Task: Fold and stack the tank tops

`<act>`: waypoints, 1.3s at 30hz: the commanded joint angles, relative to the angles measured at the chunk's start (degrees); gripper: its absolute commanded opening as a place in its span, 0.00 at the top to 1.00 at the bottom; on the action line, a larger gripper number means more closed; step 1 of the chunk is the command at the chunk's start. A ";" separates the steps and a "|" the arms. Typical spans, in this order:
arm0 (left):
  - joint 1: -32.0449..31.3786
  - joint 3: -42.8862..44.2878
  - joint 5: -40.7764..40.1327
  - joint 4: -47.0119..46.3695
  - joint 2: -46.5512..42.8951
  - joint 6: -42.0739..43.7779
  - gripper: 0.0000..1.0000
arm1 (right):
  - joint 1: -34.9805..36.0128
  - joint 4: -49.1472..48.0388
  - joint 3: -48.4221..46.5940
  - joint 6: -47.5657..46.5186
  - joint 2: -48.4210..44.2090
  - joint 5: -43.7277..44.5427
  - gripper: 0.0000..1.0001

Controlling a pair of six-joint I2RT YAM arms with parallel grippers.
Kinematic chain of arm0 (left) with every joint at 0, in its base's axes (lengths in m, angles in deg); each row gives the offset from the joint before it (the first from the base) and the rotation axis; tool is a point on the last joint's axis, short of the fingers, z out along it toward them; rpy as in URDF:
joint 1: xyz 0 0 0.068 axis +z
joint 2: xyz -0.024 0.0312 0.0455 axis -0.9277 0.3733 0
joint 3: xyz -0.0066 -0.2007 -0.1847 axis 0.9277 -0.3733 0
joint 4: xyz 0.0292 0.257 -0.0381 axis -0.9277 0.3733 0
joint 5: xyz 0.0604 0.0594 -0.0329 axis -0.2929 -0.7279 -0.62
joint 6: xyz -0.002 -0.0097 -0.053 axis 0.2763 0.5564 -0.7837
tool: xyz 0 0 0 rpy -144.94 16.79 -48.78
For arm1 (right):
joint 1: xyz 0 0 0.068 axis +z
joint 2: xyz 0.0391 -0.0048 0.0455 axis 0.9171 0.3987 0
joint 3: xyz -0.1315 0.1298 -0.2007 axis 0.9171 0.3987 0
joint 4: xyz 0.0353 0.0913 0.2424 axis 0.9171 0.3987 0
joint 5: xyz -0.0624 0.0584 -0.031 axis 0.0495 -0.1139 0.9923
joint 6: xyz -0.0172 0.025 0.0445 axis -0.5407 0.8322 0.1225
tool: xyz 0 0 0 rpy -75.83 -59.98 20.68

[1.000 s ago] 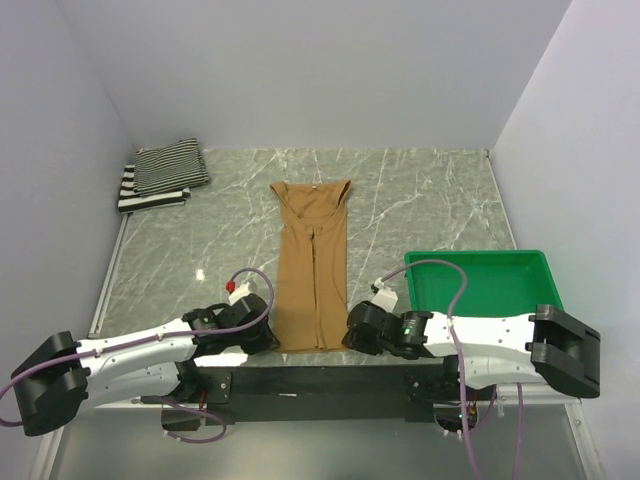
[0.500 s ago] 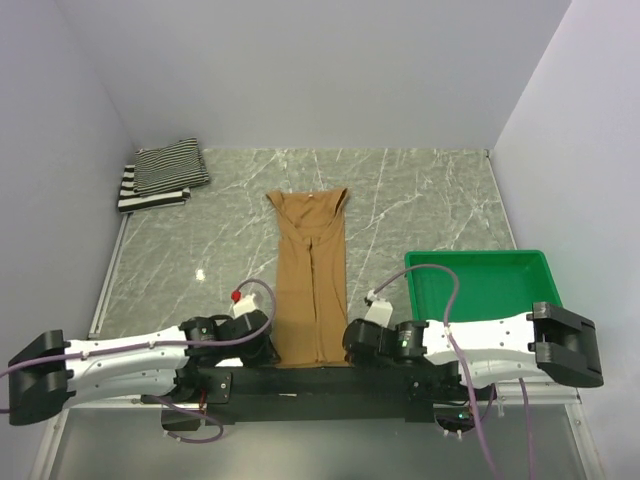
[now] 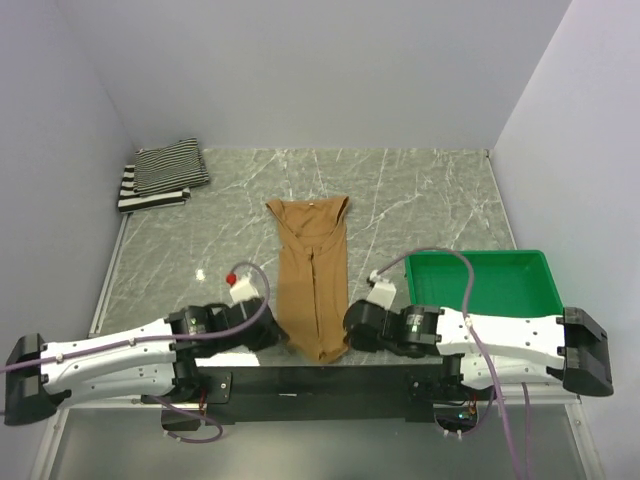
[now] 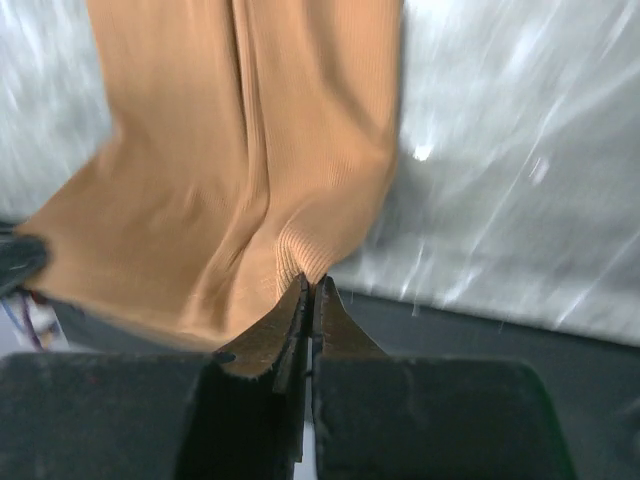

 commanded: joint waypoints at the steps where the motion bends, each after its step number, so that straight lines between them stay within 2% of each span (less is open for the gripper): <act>1: 8.03 3.49 -0.48 -3.27 0.32 6.87 1.00 | -6.19 -2.32 -2.99 -6.79 -0.70 1.30 1.00; 2: 12.23 4.01 0.32 -4.43 1.46 9.85 1.00 | -9.25 -3.63 -3.61 -9.32 -0.09 0.69 1.00; 5: 19.19 5.68 3.14 -8.83 5.33 14.86 1.00 | -14.97 -5.92 -5.89 -13.63 2.81 -0.81 1.00; 13: 32.29 10.08 7.09 -18.67 17.97 23.57 0.99 | -26.94 -14.09 -13.26 -24.27 13.70 -4.15 1.00; 18: 38.28 15.17 10.87 -23.50 25.01 27.62 1.00 | -32.91 -16.65 -19.60 -28.50 23.18 -6.87 1.00; 26: 45.57 23.08 18.69 -28.26 41.79 33.33 0.99 | -39.06 -19.56 -27.86 -31.93 37.42 -13.46 1.00; 28: 46.89 24.14 21.23 -29.40 45.74 34.83 0.92 | -39.60 -20.25 -28.84 -32.46 38.93 -14.08 0.97; 29: 47.08 25.19 21.33 -29.40 46.64 35.10 0.90 | -39.78 -20.26 -29.10 -32.64 39.64 -13.91 0.88; 30: 47.34 25.55 21.25 -29.32 47.25 35.36 0.79 | -39.95 -20.17 -29.71 -32.81 39.90 -13.74 0.81; 32: 48.13 25.64 20.46 -29.23 47.35 35.28 0.65 | -40.22 -19.30 -30.59 -33.69 39.82 -12.43 0.68; 33: 48.31 25.29 20.11 -29.40 46.91 35.10 0.58 | -40.22 -18.86 -30.86 -33.95 39.47 -11.55 0.66; 35: 49.01 24.33 18.97 -28.88 44.37 33.96 0.53 | -40.48 -17.63 -31.47 -34.66 37.81 -10.14 0.61; 39: 49.01 22.83 15.10 -26.25 38.40 32.55 0.48 | -40.40 -14.29 -32.18 -35.01 33.24 -5.66 0.59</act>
